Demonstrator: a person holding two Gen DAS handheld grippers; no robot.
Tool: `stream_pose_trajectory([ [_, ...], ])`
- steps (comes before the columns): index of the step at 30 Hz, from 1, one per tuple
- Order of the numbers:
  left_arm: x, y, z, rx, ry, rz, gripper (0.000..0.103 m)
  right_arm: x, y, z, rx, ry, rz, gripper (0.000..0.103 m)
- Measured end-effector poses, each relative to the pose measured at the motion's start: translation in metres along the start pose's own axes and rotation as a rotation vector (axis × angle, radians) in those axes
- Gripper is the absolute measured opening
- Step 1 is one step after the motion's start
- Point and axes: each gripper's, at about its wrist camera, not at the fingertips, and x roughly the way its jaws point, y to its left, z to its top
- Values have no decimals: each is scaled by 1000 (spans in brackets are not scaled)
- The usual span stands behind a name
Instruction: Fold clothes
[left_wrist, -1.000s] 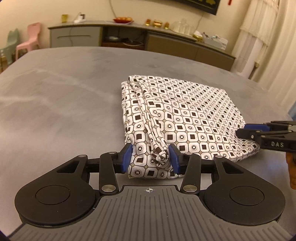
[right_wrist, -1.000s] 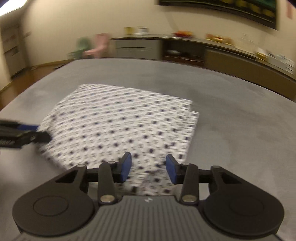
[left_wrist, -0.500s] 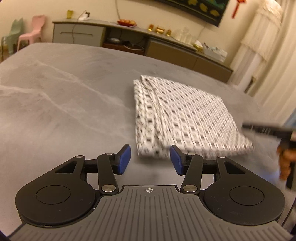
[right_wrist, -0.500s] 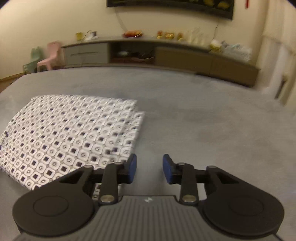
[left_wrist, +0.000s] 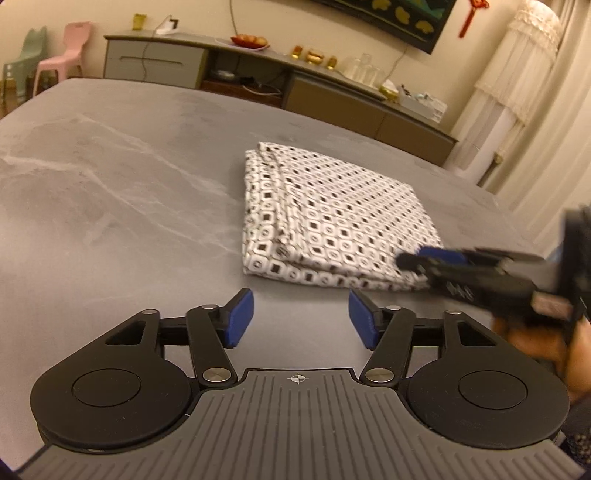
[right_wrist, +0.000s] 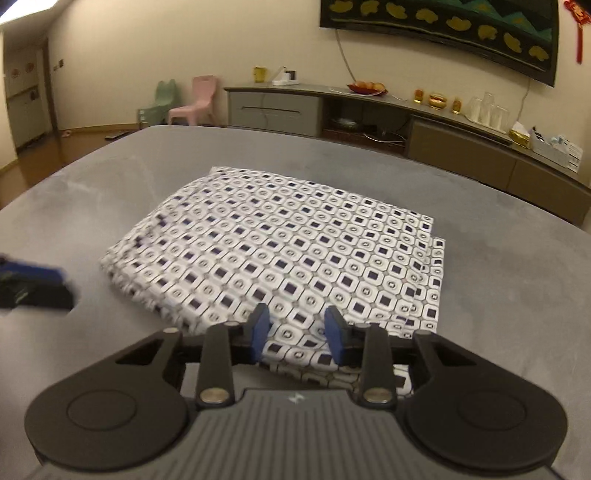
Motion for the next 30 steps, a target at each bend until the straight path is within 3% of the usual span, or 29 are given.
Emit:
stream_pose_trajectory([
  [3, -8, -12, -3, 38, -3, 8, 63, 5, -12, 1, 62, 11, 8, 37],
  [7, -20, -29, -6, 76, -27, 18, 75, -22, -20, -7, 84, 19, -17, 40],
  [9, -22, -35, -10, 69, -20, 16, 79, -40, -24, -16, 81, 8, -47, 61],
  [13, -18, -53, -16, 94, 19, 28, 83, -75, -27, -34, 79, -17, -103, 71],
  [15, -16, -61, -20, 95, 41, 28, 91, -88, -27, -43, 88, -27, -121, 77],
  [21, -11, -80, -32, 154, 69, 82, 95, -114, -25, -56, 134, -47, -126, 81],
  [30, -4, -89, -48, 158, 121, 78, 95, -117, -23, -60, 127, -45, -132, 82],
])
